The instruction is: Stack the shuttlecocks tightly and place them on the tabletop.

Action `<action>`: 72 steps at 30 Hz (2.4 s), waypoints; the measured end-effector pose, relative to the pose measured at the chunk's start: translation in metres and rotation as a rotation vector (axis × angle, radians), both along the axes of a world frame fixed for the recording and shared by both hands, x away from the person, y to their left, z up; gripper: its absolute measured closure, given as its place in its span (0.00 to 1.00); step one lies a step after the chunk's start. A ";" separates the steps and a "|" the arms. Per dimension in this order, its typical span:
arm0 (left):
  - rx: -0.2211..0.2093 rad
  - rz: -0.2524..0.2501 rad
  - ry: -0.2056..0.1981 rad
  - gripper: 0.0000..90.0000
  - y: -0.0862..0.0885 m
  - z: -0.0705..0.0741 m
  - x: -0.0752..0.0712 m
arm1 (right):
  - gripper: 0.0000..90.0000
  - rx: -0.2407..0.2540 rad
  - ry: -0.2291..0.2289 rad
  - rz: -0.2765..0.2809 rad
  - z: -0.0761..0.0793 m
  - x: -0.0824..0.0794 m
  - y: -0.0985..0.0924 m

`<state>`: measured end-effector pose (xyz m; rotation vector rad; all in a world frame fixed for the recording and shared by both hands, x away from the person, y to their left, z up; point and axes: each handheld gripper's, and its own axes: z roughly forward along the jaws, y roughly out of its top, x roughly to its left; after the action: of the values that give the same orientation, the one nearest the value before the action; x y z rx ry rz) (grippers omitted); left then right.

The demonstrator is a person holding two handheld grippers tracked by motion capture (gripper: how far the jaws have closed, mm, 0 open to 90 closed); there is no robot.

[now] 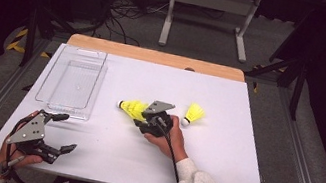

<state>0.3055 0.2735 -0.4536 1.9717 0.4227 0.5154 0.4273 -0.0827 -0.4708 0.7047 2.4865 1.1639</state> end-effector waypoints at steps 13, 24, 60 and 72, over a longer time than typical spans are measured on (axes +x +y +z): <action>0.001 0.000 -0.013 0.09 0.000 0.001 -0.002 | 0.58 0.023 -0.178 -0.023 0.054 -0.048 -0.055; 0.008 -0.004 -0.011 0.09 -0.001 0.000 0.000 | 0.27 -0.034 -0.202 -0.218 0.066 -0.034 -0.127; 0.010 0.015 0.001 0.09 -0.005 -0.001 0.003 | 0.97 0.050 0.091 -0.242 0.035 0.034 -0.171; 0.007 0.020 -0.006 0.09 -0.004 0.000 0.002 | 1.00 0.108 0.017 -0.209 0.052 0.016 -0.172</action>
<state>0.3074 0.2695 -0.4541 1.9735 0.4376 0.5354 0.4432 -0.2546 -0.4188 0.9810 2.3107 1.2239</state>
